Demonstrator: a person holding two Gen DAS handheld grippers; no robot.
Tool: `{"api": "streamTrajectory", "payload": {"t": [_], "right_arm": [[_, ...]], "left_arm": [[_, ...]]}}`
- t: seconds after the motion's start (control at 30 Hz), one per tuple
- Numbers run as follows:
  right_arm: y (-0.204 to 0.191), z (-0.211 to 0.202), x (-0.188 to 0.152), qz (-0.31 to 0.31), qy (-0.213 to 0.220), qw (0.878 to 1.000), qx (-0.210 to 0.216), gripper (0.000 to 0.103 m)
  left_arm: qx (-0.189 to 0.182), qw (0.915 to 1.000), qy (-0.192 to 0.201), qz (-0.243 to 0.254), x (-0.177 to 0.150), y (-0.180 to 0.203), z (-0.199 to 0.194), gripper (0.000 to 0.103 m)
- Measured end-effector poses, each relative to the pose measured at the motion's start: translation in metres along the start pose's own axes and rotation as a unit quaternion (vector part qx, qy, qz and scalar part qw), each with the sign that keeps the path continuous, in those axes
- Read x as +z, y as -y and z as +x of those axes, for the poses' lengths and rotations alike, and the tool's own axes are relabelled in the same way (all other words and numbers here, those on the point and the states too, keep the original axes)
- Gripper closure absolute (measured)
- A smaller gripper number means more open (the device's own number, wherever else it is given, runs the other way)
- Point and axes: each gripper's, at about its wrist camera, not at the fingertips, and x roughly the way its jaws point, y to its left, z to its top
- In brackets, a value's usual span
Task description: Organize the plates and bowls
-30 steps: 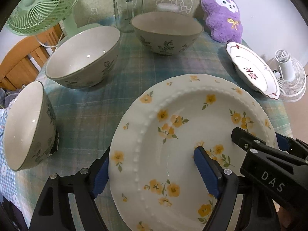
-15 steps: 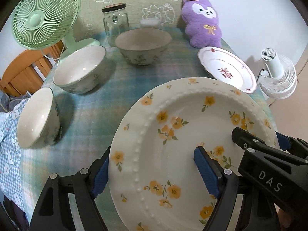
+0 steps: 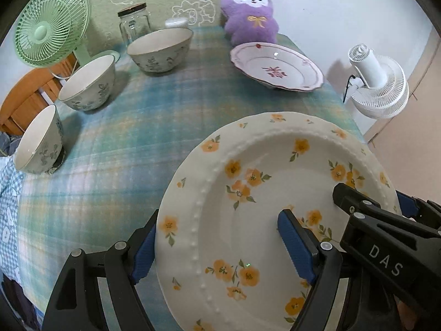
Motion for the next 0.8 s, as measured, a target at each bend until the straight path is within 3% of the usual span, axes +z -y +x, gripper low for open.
{"api": "streamTrajectory", "payload": {"t": [0.8], "right_arm": [[0.047, 0.004, -0.028, 0.001, -0.012, 1.0, 0.007, 0.033]], "left_arm": [[0.025, 0.9996, -0.011, -0.007, -0.03, 0.049, 0.0, 0.02]]}}
